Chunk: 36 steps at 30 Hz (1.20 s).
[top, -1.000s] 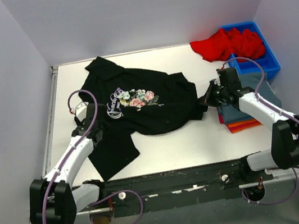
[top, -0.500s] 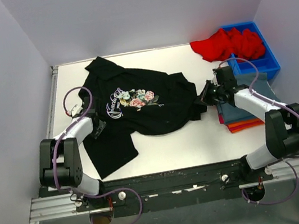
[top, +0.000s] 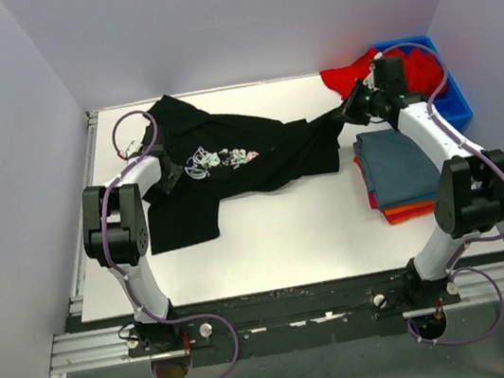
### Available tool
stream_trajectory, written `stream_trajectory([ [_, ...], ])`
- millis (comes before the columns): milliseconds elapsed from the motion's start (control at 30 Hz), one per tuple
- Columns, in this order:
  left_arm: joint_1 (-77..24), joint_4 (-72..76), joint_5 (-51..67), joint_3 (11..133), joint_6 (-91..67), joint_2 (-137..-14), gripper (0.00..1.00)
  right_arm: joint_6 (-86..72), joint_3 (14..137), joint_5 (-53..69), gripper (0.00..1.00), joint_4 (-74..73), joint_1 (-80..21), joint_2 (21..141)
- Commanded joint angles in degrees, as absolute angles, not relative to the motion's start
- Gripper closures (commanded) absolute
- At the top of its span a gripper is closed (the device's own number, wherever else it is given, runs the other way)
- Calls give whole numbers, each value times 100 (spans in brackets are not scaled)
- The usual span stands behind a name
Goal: Fold and stack the t-shirts
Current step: Flatten out the tshirt
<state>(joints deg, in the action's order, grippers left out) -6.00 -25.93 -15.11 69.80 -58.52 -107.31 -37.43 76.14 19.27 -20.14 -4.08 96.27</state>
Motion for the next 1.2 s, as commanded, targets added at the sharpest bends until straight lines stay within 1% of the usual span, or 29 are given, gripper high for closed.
stream_trajectory([
  [0, -624, -2556, -1072, 7820, -5855, -11162, 55, -3613, 8121, 2118, 99, -2549, -106, 9546],
  [67, -615, -2943, -1230, 8111, -5652, -10988, 55, -3525, 8156, 2083, 99, -2732, -79, 9423],
  [133, -615, -3093, -1414, 8008, -5459, -10584, 54, -3498, 7886, 2179, 100, -2795, -79, 9221],
  [267, -589, -3216, -1643, 7279, -5230, -9608, 52, -3700, 6683, 2662, 99, -2120, -88, 8659],
  [367, -571, -3226, -1600, 6542, -5168, -8958, 51, -3674, 5979, 2523, 99, -1689, -88, 8306],
  [433, -519, -3094, -1582, 6015, -5133, -8562, 48, -3586, 5828, 2417, 99, -1687, -88, 8236],
  [467, -484, -2989, -1591, 5751, -5115, -8378, 45, -3569, 5792, 2452, 99, -1679, -97, 8235],
  [500, -422, -2893, -1626, 5548, -5089, -8245, 40, -3577, 5757, 2522, 99, -1644, -88, 8253],
  [567, -291, -2716, -1582, 5213, -5001, -8060, 37, -3612, 5643, 2663, 99, -1512, -88, 8253],
  [700, -88, -2689, -1468, 4940, -4913, -8112, 28, -3647, 5537, 2733, 99, -1380, -88, 8262],
  [733, -62, -2637, -1442, 4896, -4896, -8147, 27, -3665, 5537, 2768, 99, -1354, -97, 8279],
  [967, -53, -2285, -1029, 4808, -4737, -8630, 27, -3762, 5520, 2962, 99, -1160, -114, 8350],
  [1100, -53, -2574, -817, 4887, -4737, -8868, 27, -3771, 5546, 2988, 99, -1160, -123, 8358],
  [1167, -53, -2593, -809, 4695, -4763, -8720, 27, -3771, 5546, 2997, 99, -1169, -123, 8350],
])
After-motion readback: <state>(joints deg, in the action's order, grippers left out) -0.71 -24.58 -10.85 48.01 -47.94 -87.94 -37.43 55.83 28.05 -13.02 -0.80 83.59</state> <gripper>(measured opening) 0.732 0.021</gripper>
